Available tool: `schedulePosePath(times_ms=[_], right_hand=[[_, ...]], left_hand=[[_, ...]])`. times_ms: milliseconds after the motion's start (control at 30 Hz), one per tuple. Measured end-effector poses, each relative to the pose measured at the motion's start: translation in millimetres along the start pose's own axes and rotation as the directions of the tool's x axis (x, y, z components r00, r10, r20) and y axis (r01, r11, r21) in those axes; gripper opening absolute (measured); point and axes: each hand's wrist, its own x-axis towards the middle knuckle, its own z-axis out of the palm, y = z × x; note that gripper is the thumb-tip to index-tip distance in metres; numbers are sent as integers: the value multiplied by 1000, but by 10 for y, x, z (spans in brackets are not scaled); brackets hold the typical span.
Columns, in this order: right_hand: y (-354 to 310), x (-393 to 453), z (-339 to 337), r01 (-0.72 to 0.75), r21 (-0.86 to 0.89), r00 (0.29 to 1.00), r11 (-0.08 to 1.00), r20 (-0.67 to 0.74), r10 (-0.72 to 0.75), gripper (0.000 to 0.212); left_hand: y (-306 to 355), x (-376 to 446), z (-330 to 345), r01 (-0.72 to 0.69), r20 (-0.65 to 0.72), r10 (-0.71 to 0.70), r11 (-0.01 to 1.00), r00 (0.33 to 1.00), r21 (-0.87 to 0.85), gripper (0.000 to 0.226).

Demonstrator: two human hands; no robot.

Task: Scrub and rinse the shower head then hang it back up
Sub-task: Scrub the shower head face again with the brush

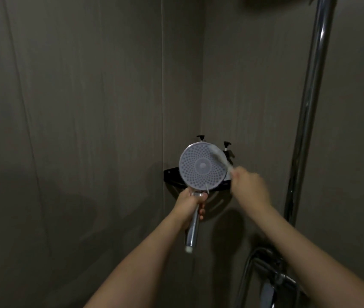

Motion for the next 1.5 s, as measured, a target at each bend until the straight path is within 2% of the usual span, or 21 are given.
schedulePosePath(times_ms=[67, 200, 267, 333, 400, 467, 533, 600, 633, 667, 767, 867, 933, 1000, 1067, 1133, 1200, 1300, 1367, 1433, 1500], right_hand=[[-78, -178, 152, 175, -22, 972, 984, 162, -169, 26], [81, -31, 32, -115, -8, 993, 993, 23, 115, 26], [18, -72, 54, 19, -40, 1000, 999, -6, -20, 23], [-79, -189, 169, 200, -63, 972, 978, 136, -191, 21], [12, -114, 129, -94, 120, 992, 988, 96, 83, 26], [121, 9, -30, -298, 309, 950, 903, 5, 312, 28], [75, -3, -78, -167, 236, 982, 957, -51, 183, 28], [-61, -174, 83, 94, 107, 990, 990, 98, -104, 25], [-56, -210, 134, 87, 54, 982, 995, 163, -94, 25], [-13, -175, 115, -39, 110, 985, 993, 171, 20, 26], [102, -51, -15, -192, 151, 981, 970, 58, 186, 28], [9, -165, 81, 63, 111, 981, 992, 178, -82, 26], [50, -175, 94, -32, 124, 976, 992, 219, 4, 27], [144, -92, -1, -127, 146, 985, 981, 133, 108, 30], [147, -100, -10, -53, 133, 995, 990, 90, 41, 29], [76, -220, 120, 85, 125, 970, 989, 216, -110, 25], [135, -209, 155, -33, 120, 967, 992, 255, 1, 27], [285, -88, 42, -183, 213, 982, 960, 76, 171, 29], [259, -142, 53, -7, 165, 999, 986, 42, 0, 24], [162, -265, 174, 175, 92, 962, 980, 198, -190, 22], [264, -197, 175, -17, 119, 980, 993, 199, -7, 26]], left_hand=[[-16, 9, 22, 2, -11, -2, 1000, 1000, 9, 14], [-11, -10, 38, 16, 12, -16, 1000, 1000, -1, 13], [-16, -20, 44, 13, 4, -13, 1000, 1000, 0, 13], [-16, -20, 59, 6, 2, -6, 1000, 1000, 5, 13], [-17, -37, 51, 10, 24, -10, 1000, 1000, -3, 12], [-4, -44, 15, 13, 25, -13, 1000, 1000, -6, 12], [-11, -53, -2, 15, 24, -15, 1000, 1000, -1, 12], [-14, -54, 0, 7, 16, -7, 1000, 1000, 1, 12], [-15, -62, 8, 8, 20, -8, 1000, 1000, -3, 12], [-11, -74, 15, 13, 28, -13, 1000, 1000, -2, 12], [1, -96, 15, 16, 19, -17, 1000, 1000, 12, 15], [-6, -110, 28, 6, 7, -6, 1000, 1000, 0, 15], [-1, -126, 25, 5, 14, -5, 1000, 1000, -10, 15], [12, -136, 1, 8, 14, -8, 1000, 1000, 14, 14], [17, -149, 0, 6, 14, -7, 1000, 1000, 29, 14], [20, -148, 22, 9, 7, -10, 1000, 1000, 19, 15], [33, -152, 38, 10, 6, -10, 1000, 1000, 5, 15], [53, -158, 5, 4, 4, -4, 1000, 1000, 24, 14], [53, -169, 2, 3, 7, -3, 1000, 1000, 11, 14], [53, -171, 22, 3, 11, -3, 1000, 1000, -16, 14], [62, -187, 33, 6, 20, -6, 1000, 1000, -23, 13]])
